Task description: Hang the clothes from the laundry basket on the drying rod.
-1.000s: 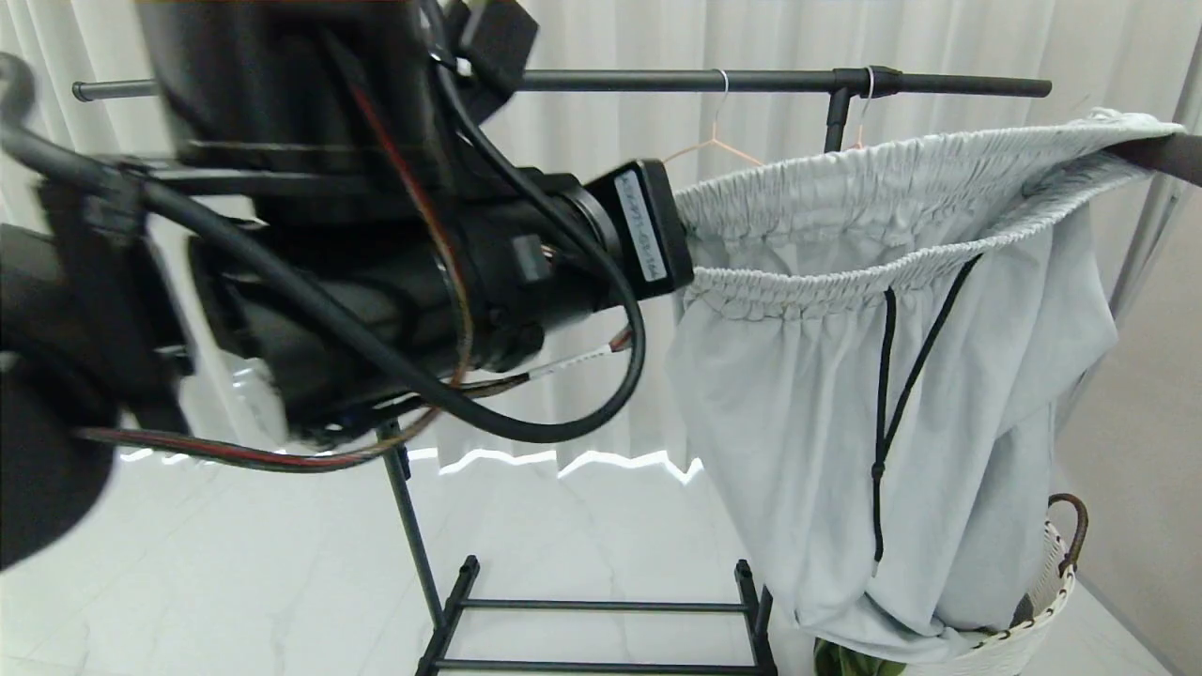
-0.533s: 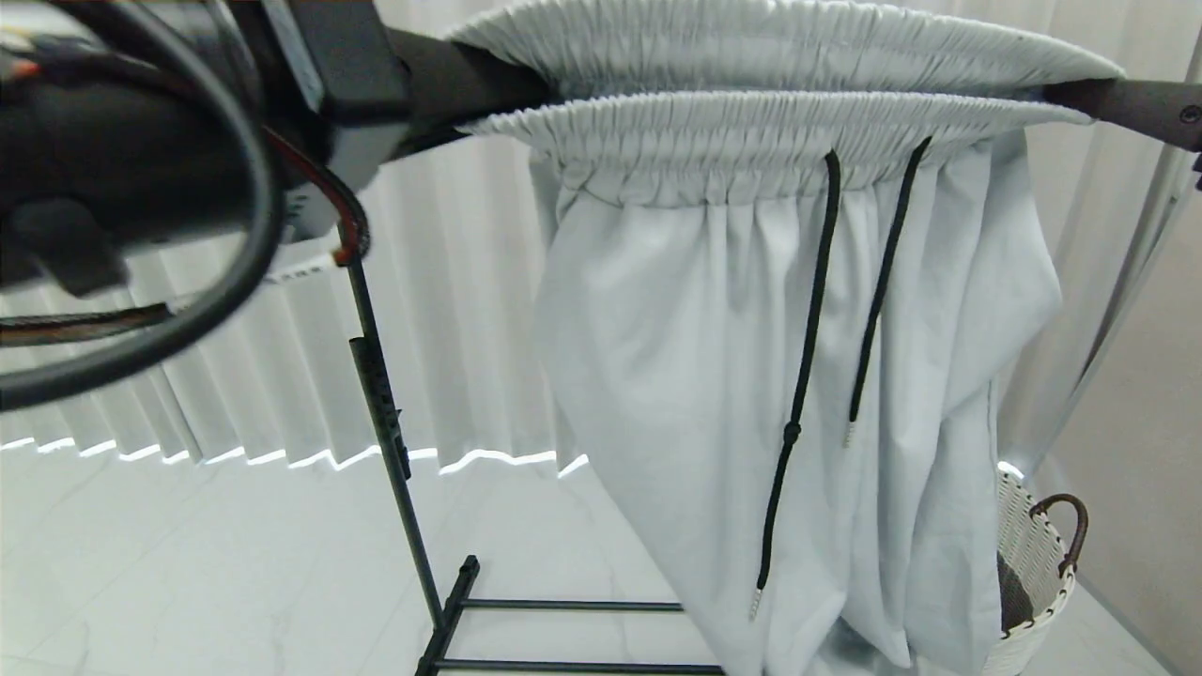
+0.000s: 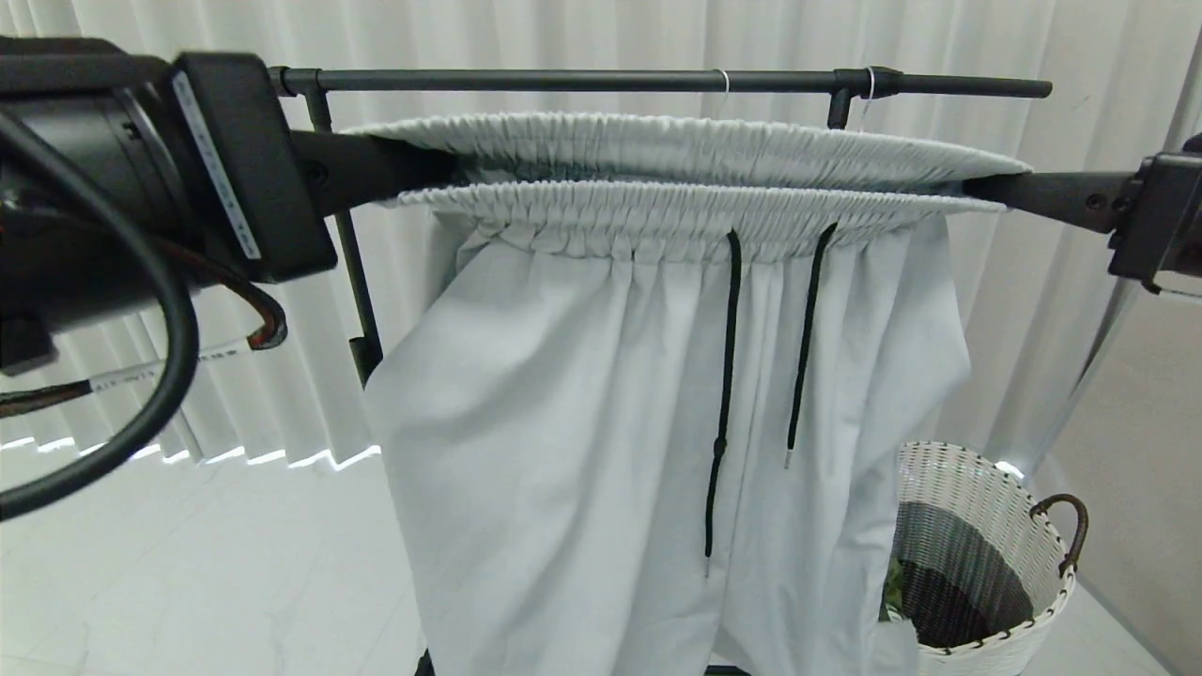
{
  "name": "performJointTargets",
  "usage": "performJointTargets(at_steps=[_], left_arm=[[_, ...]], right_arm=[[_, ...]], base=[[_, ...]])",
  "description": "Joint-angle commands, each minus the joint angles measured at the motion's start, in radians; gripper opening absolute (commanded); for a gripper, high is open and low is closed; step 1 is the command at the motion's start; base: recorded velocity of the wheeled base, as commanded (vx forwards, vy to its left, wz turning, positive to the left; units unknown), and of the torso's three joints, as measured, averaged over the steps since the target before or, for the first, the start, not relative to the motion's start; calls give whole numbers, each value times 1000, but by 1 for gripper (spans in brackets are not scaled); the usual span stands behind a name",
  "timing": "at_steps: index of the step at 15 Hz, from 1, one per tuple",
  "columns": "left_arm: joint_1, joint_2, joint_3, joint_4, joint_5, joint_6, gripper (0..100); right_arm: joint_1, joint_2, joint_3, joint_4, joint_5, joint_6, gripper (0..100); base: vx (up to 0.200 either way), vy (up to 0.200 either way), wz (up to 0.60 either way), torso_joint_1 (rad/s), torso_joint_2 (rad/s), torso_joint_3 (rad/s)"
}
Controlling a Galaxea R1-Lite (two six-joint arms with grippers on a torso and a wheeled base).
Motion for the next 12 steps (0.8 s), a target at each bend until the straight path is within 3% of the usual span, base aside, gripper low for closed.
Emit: performJointTargets(at_steps=[1, 4, 10, 12], left_arm=[[4, -2, 56, 0, 33, 21, 0], [-10, -5, 151, -6, 67, 53, 0], [-27, 6, 117, -6, 59, 94, 0], [-27, 18, 110, 0, 61, 94, 0]], right_arm=[[1, -29, 7, 94, -31, -35, 0], [2, -61, 25, 146, -66, -42, 0], [39, -92, 23, 149, -69, -47, 0], [39, -92, -1, 192, -69, -87, 0]], base=[[0, 0, 0, 0, 0, 0], [0, 0, 0, 0, 0, 0], [0, 0, 0, 0, 0, 0], [0, 0, 0, 0, 0, 0]])
